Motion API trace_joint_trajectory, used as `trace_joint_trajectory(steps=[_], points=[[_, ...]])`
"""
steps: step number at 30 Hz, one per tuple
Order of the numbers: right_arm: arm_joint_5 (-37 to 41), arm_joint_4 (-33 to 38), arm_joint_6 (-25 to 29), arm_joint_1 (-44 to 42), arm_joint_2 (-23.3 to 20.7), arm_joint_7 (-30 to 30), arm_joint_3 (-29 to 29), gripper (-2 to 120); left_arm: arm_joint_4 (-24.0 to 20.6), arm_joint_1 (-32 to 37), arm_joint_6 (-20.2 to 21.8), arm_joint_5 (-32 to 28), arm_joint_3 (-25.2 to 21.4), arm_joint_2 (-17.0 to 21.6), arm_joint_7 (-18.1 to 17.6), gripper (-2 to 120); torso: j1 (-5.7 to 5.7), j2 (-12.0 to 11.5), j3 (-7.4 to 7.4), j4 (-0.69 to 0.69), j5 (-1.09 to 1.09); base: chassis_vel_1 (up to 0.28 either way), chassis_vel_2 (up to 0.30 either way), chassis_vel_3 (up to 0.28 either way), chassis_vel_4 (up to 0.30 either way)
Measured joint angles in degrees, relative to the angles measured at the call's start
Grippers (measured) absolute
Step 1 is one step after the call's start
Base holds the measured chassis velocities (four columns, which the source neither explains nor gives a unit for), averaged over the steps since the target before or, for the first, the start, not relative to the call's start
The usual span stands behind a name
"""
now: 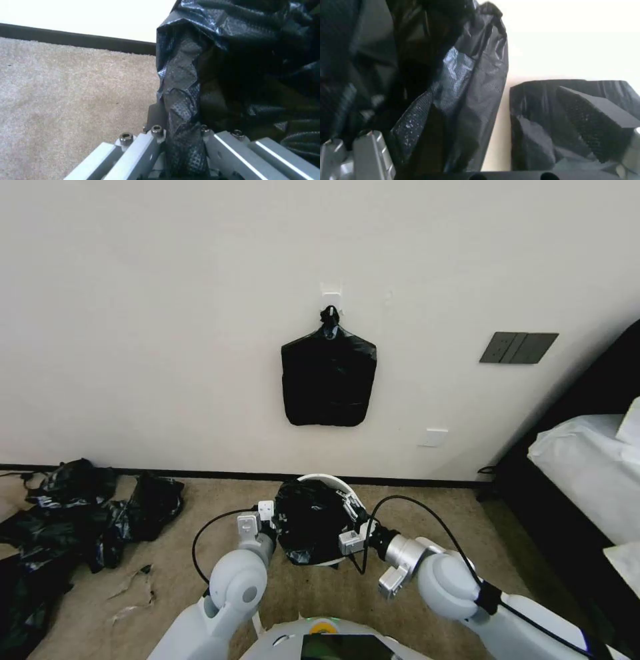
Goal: Place a trash bag onto the trash bin.
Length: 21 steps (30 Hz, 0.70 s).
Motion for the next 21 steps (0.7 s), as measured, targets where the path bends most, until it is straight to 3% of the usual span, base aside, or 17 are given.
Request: trace_joint_trajectory(steps=[4,11,21], points=[[-2.78,-1.06,0.97,0.93,0.43,0.44,-0.02,88,-0.30,0.06,0.00,-0.24,0.09,0.00,-0.01,1,0.00,0.00,0.00,0.00,0.00,0.000,0.000,0.000,0.000],[-8.71,-1.80,2.75,0.76,0.52,1.24,0.01,59,-0.43,0.08,0.04,-0.73,0.46,-0.46,-0.05,1,0.00,0.00,0.00,0.00,0.00,0.000,0.000,0.000,0.000],[-6.29,-2.25,2.78,0.30,0.95,1.93,0.18,24,-1.03,1.10,0.06,-0.60,0.36,-0.27,0.22,1,0.00,0.00,0.00,0.00,0.00,0.000,0.000,0.000,0.000]])
